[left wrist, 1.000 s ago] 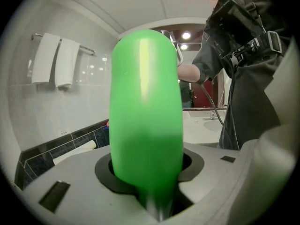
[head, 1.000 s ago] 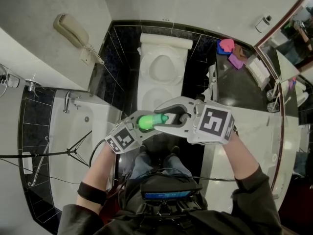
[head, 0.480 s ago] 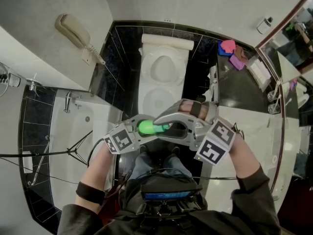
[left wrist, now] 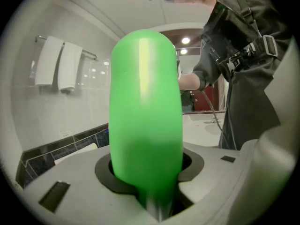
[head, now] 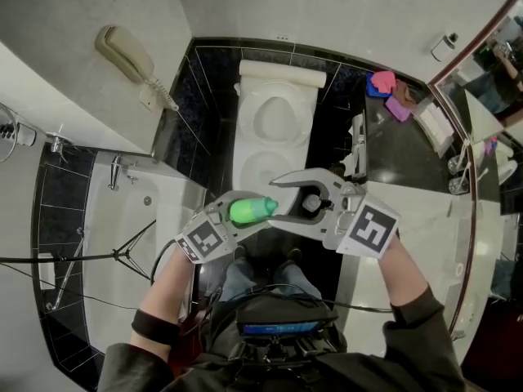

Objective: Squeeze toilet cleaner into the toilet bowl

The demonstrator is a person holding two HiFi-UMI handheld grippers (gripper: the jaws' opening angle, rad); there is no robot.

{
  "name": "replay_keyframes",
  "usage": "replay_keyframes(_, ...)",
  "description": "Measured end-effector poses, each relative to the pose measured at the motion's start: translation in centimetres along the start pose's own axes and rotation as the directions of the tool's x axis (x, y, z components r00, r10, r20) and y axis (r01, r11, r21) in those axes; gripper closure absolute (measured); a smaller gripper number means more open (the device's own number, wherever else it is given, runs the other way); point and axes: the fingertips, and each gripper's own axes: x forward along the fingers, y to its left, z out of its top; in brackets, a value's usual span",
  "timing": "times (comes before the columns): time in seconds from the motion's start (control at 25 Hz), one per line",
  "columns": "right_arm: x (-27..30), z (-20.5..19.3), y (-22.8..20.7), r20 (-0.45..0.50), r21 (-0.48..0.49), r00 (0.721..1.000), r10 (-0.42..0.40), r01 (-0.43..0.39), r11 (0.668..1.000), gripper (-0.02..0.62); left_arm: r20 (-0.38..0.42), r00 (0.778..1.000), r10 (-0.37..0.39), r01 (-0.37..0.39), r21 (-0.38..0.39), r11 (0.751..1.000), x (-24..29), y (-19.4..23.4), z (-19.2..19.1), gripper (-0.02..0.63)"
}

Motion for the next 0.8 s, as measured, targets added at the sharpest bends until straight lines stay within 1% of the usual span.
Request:
replay_keyframes(0.04,-0.3,0.0,-0.7,0.047,0.113,0.998,-0.041,0.036,0.993,0.351,0.001,0.999,0.034,-0.034,0.001,0.999,0.0,0.5,0.0,0.42)
replay_keyframes(0.08,-0.5,-0.2,-1.4,0.087,0.205,0.992,-0.087,0.067,0.976,0.351,0.003,0.998,0.066,-0.066,0.005,0.998,0.0,1.0,-0.1,0.42)
replay_keyframes(0.16,-0.6,-0.7,-2.7,0.153,0.345,0.971,-0.186,0.124,0.93,0.351,0.002,0.992,0.126,-0.126,0.008,0.992,0.1,2.0,-0.3,0.42)
replay_keyframes(0.2,-0.5,-1.0,-3.2,0.172,0.413,0.957,-0.233,0.144,0.899,0.351,-0.001,0.988,0.156,-0.156,0.006,0.988,0.2,2.4,-0.4,0.42)
replay_keyframes(0.28,-0.2,-1.3,-3.8,0.186,0.546,0.931,-0.314,0.168,0.821,0.351,-0.009,0.975,0.22,-0.22,0.003,0.975,0.3,3.2,-0.6,0.42)
replay_keyframes(0.32,-0.1,-1.5,-4.1,0.187,0.595,0.916,-0.355,0.182,0.783,0.351,-0.014,0.967,0.255,-0.255,-0.001,0.967,0.4,3.7,-0.7,0.42)
replay_keyframes(0.4,0.0,-1.6,-4.8,0.183,0.665,0.884,-0.429,0.211,0.717,0.351,-0.026,0.946,0.323,-0.324,-0.015,0.946,0.4,4.7,-0.9,0.42)
replay_keyframes(0.48,0.3,-1.9,-5.3,0.15,0.715,0.865,-0.479,0.239,0.657,0.351,-0.039,0.929,0.367,-0.369,-0.034,0.929,0.5,5.6,-1.2,0.42)
replay_keyframes(0.56,0.5,-2.8,-5.8,0.091,0.773,0.852,-0.516,0.266,0.575,0.353,-0.049,0.923,0.381,-0.383,-0.05,0.922,0.6,6.0,-1.3,0.42)
replay_keyframes(0.64,0.5,-3.6,-6.4,0.053,0.827,0.836,-0.547,0.27,0.493,0.354,-0.057,0.922,0.383,-0.386,-0.057,0.921,0.8,6.2,-1.3,0.42)
replay_keyframes(0.68,0.4,-3.8,-6.7,0.045,0.844,0.829,-0.557,0.267,0.466,0.355,-0.063,0.921,0.385,-0.389,-0.057,0.92,0.8,6.2,-1.4,0.42)
replay_keyframes(0.72,0.4,-3.9,-6.8,0.038,0.852,0.826,-0.563,0.267,0.45,0.356,-0.07,0.918,0.389,-0.393,-0.058,0.918,0.9,6.3,-1.5,0.42)
replay_keyframes(0.8,0.5,-4.1,-6.9,0.024,0.853,0.823,-0.567,0.279,0.441,0.357,-0.084,0.913,0.4,-0.405,-0.062,0.912,0.9,6.5,-1.8,0.42)
